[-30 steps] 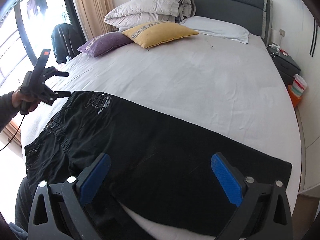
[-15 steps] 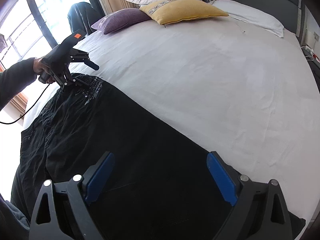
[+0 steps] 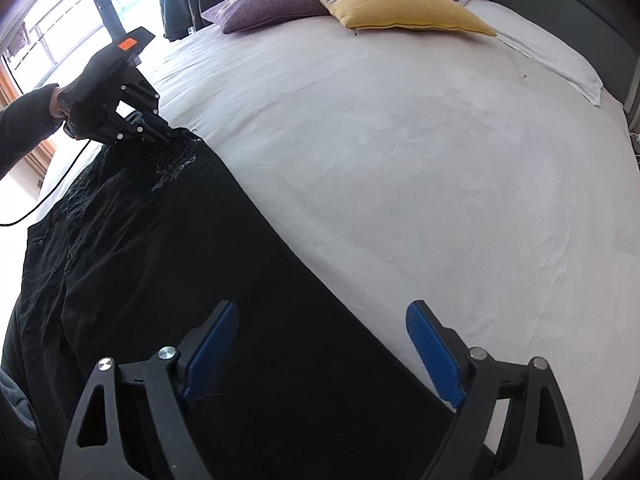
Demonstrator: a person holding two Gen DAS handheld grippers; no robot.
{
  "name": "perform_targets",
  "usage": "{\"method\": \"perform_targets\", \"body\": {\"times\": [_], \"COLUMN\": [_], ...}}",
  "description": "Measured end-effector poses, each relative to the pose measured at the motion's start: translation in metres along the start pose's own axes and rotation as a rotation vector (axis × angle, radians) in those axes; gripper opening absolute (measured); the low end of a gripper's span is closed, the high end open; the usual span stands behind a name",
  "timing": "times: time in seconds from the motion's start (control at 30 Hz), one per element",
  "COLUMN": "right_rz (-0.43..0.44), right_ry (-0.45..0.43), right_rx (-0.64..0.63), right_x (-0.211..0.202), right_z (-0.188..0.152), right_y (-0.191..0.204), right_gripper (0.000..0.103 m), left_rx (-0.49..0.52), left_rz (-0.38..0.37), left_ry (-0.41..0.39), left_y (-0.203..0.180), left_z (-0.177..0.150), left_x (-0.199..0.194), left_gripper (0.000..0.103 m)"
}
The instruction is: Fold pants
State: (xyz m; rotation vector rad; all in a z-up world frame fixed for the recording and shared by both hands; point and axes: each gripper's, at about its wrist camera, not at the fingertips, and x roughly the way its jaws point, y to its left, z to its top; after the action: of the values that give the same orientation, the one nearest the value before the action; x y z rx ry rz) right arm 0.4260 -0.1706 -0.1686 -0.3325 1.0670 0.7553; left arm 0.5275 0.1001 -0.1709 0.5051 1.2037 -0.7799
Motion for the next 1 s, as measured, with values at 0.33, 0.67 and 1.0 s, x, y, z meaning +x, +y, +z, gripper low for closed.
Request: {"method": "perform_targets", "body": {"times": [0.33, 0.67, 1.0], "right_rz": [0.031, 0.085, -0.097], "right_ry": [0.087, 0.142, 0.134], "right_rx": [-0.05, -0.086, -0.211], "right_x": [0.032, 0.032, -0.009], "right_z": [0.017, 0.01, -0.004], "right_y": [-0.003, -0.001, 0.054], "right_gripper": [0.071, 0.032, 0.005], "left_rx": [0.154, 0.181, 0.158], "left_rz": [0.207, 0.273, 0.307], "left_ry": [-0.18, -0.265, -0.325], "left_y": [-0.068, -0.116, -0.135], "left_z": [-0.057, -0.094, -0.099], "left_x": [-0.061, -0.073, -0.102], "left_gripper": [0.008, 0.008, 0.008]}}
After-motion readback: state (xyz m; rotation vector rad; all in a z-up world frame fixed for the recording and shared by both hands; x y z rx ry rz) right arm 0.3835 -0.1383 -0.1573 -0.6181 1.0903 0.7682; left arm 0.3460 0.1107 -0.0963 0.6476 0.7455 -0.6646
